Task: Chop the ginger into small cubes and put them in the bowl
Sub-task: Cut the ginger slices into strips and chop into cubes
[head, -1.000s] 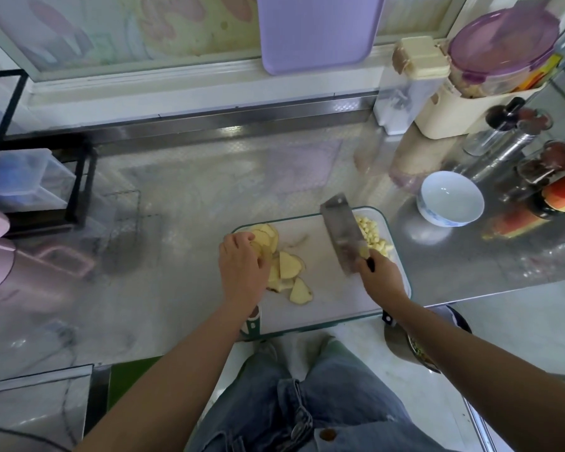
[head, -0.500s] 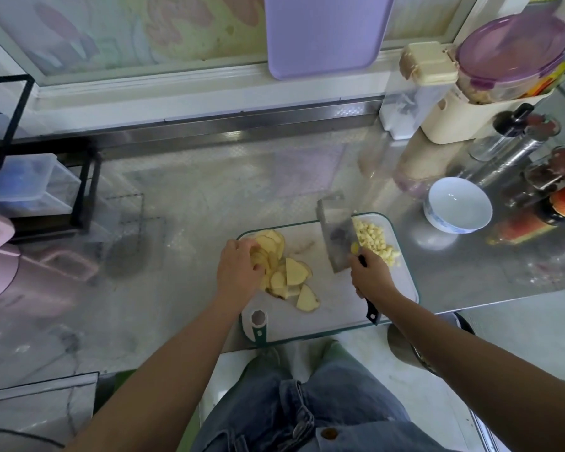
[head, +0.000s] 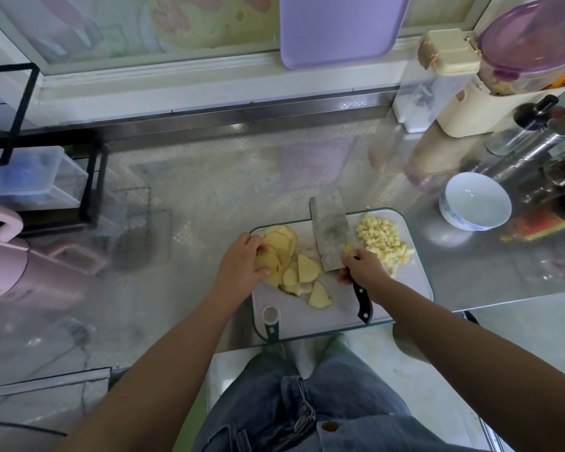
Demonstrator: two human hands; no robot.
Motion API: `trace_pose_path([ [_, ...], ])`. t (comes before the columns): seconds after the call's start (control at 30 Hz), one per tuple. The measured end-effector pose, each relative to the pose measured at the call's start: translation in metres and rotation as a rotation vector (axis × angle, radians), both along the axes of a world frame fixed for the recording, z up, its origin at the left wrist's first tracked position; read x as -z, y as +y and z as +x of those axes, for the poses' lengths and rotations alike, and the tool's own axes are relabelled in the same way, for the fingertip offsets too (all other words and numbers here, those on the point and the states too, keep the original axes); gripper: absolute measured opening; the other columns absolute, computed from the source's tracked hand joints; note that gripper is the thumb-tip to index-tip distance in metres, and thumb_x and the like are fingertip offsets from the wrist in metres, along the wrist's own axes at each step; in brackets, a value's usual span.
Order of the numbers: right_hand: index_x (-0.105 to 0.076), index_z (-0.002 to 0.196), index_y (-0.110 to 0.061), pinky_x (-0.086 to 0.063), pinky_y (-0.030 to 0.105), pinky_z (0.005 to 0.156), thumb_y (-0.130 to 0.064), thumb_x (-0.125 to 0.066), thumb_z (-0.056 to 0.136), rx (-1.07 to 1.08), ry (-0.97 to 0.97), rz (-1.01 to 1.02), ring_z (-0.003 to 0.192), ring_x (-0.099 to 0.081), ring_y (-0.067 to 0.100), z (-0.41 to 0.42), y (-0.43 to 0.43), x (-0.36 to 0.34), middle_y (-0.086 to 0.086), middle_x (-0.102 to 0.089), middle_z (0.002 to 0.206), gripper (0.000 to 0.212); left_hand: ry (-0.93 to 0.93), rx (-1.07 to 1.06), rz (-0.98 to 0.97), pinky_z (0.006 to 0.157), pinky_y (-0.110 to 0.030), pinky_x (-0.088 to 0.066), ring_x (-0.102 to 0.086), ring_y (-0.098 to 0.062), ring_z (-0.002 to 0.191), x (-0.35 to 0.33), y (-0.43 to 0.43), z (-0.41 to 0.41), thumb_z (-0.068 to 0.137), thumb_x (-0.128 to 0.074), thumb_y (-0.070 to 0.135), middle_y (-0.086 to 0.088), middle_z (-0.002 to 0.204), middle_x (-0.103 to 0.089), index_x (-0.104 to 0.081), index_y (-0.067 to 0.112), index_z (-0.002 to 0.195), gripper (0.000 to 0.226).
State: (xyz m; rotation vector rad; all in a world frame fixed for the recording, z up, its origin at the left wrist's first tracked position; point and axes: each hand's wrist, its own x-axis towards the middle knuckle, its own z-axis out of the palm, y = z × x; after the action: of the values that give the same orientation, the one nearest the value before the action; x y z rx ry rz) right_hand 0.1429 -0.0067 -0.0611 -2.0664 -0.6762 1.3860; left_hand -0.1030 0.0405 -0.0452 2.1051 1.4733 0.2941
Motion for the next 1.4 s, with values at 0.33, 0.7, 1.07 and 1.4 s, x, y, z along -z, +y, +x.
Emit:
trace_pose_path([
  [0.33,-0.054,0.103,0.003,-0.051,0.033,0.063,-0.013,-0.05,0.099,0.013,0.052,0.002,0.06,-0.058,0.023,0.003,-0.002,-0.001,0.014,-0.059,0.071,0.017,-0.445,-0.265,-0.431,0.073,-0.023,-0.053,-0.062,-0.014,0.081,-0.006,0.012,-0.008,0.08,-0.077,0.014,-0.002,0.091,-0.068,-0.068,0.01,0.101,0.024],
  [0.7,-0.045,0.077,-0.016,-0.043,0.026,0.054,-0.012,-0.054,0.093,-0.007,-0.076,0.189,0.052,-0.047,0.016,0.023,-0.035,-0.026,0.004,-0.05,0.061,0.019,-0.685,-0.59,-0.65,0.085,-0.039,-0.056,-0.062,-0.024,0.094,-0.006,-0.01,0.086,0.093,-0.062,0.022,-0.01,0.107,-0.064,-0.06,0.004,0.115,0.029],
  [1.07,-0.051,0.092,-0.012,-0.046,0.035,0.066,-0.017,-0.052,0.095,-0.295,-0.452,0.119,0.074,-0.056,0.03,0.058,-0.057,-0.04,0.009,-0.057,0.08,0.005,-0.394,-0.607,-0.579,0.088,-0.032,-0.049,-0.058,-0.026,0.101,0.008,-0.025,0.148,0.097,-0.049,0.017,-0.014,0.119,-0.06,-0.054,0.007,0.127,0.032],
  [1.4,-0.049,0.088,-0.015,-0.035,0.026,0.057,-0.019,-0.051,0.097,-0.368,-0.463,0.136,0.069,-0.047,0.021,0.065,-0.053,-0.031,0.006,-0.053,0.078,0.01,-0.181,-0.432,-0.337,0.085,-0.038,-0.049,-0.061,-0.023,0.097,0.003,-0.024,0.138,0.085,-0.069,0.018,-0.006,0.108,-0.065,-0.058,0.009,0.114,0.033],
])
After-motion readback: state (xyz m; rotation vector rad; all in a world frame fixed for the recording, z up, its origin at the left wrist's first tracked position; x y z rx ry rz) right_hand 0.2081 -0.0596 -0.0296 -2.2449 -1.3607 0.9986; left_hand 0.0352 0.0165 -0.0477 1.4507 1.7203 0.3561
